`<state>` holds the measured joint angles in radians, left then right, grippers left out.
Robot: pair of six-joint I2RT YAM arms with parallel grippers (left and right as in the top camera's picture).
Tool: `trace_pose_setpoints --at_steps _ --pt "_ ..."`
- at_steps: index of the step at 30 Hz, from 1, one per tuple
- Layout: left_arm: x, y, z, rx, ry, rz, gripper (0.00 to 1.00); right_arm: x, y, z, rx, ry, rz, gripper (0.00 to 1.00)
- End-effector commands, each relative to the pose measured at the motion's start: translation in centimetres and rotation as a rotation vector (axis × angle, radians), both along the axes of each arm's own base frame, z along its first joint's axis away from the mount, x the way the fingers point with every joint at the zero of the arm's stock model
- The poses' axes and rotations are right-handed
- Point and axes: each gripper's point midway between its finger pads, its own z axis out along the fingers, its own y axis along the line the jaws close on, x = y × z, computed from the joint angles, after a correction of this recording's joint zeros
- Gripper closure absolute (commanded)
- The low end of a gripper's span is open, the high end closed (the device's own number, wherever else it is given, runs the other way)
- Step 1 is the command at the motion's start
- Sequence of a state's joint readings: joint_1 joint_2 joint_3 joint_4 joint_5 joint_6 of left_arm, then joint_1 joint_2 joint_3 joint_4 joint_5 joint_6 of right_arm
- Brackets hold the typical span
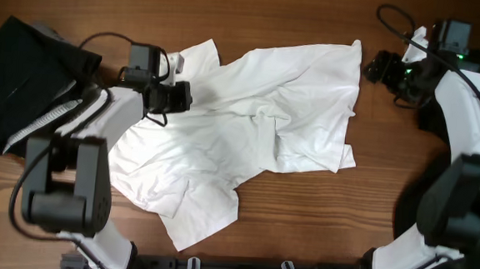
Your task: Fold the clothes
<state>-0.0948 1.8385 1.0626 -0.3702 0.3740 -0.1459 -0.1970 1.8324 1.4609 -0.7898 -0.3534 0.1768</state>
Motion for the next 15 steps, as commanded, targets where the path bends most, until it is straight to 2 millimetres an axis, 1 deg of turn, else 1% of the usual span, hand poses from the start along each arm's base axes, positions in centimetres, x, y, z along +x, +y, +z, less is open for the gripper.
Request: trace_pose_setpoints --at_steps 1,2,5,7,8,12,15 --pt "-1.0 3.3 -3.4 0.139 0.092 0.074 0.96 -0.8 0.9 1.1 0.025 -0.003 0.031 0.18" --pt "-1.2 4.1 -3.7 0.169 0.108 0.096 0.96 -1.0 0.9 1.0 0.029 0.006 0.033 0.18" --pt "-2.2 7.7 -4.3 0.271 0.169 0.211 0.96 -1.4 1.0 0.6 0.029 0.028 0.034 0.17" --pt "-2.6 9.1 -4.4 0.276 0.196 0.243 0.96 -1.4 1.0 0.5 0.03 0.031 0.034 0.16" --pt "-3.0 10.0 -4.5 0.274 0.215 0.269 0.96 -1.4 1.0 0.5 0.03 0.031 0.033 0.16" --pt "-3.9 12.5 -4.6 0.257 0.258 0.336 0.96 -1.3 1.2 0.5 0.03 0.029 0.038 0.14" --pt "-4.2 13.2 -4.6 0.243 0.271 0.347 0.96 -1.1 1.8 0.5 0.023 0.019 0.055 0.13"
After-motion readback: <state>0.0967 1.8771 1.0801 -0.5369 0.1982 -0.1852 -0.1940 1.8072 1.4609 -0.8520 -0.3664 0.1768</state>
